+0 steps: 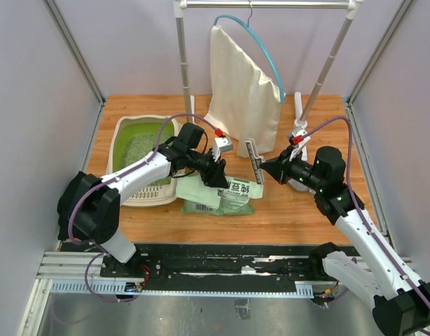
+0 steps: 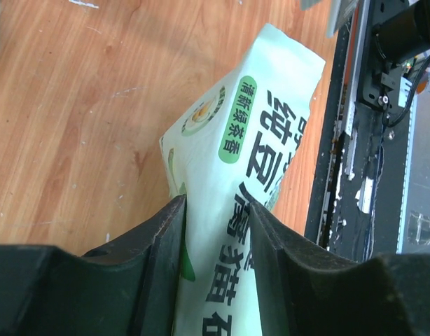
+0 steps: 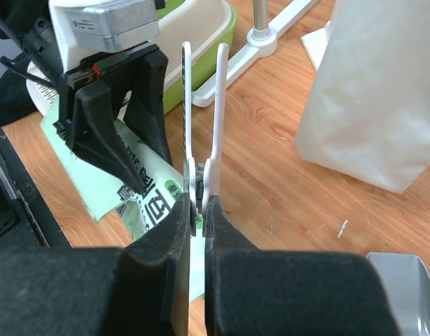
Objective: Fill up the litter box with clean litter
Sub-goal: Clamp the cat litter bag at the center of the board.
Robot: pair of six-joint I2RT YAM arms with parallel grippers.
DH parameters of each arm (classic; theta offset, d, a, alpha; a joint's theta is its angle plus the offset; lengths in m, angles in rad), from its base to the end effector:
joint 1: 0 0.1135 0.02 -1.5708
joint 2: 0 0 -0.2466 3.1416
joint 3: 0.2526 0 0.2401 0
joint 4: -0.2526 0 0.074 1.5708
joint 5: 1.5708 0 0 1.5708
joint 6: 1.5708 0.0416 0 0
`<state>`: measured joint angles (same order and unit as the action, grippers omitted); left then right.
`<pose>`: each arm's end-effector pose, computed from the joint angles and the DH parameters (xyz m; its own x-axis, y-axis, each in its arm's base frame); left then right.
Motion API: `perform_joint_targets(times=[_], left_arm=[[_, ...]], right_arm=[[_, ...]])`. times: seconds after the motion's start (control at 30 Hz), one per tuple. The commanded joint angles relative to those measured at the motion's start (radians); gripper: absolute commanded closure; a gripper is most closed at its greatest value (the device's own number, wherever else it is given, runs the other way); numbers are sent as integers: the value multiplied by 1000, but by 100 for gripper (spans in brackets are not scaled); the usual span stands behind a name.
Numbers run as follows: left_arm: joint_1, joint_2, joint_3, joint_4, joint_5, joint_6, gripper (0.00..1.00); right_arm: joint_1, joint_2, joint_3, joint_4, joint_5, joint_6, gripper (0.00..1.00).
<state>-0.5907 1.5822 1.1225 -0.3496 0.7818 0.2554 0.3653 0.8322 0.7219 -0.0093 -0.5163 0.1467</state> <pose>0.2571 -0.2077 0.2358 -0.3798 0.4705 -0.7965 0.9250 0.2065 -0.3191 0.1804 0.0910 0.3167 -0.2226 0.0510 -0.9736 -0.7439 0.6366 0.2034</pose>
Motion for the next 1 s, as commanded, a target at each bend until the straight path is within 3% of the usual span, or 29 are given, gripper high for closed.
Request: perform_joint_targets(times=[0.0,0.03,0.13,0.17,0.4,0.67,0.97], left_arm=[[-5,41,48,7,42,-23,57],[-4,53,54,-6,42,-23,60],[-4,73,62,-41,39,-22,94],[-4,75,63,-52,38,-21,99],[-4,4,9,-24,35,-36,100],[-5,-42,-13,5,27,-67,100],[-4,-65,-27,39,24,-91,100]], right_arm=[[-35,-11,-13,-7,-45,-17,99],[-34,-11,-14,-7,-47,-14,99],[-35,-5,-20,9,-70,-2,99],[-35,0,-22,18,-90,3,99],[-35,69,-34,164,-219,91,99],[-17,199,-100,501,-278,217,99],[-2,317,-81,612,-336,229,99]])
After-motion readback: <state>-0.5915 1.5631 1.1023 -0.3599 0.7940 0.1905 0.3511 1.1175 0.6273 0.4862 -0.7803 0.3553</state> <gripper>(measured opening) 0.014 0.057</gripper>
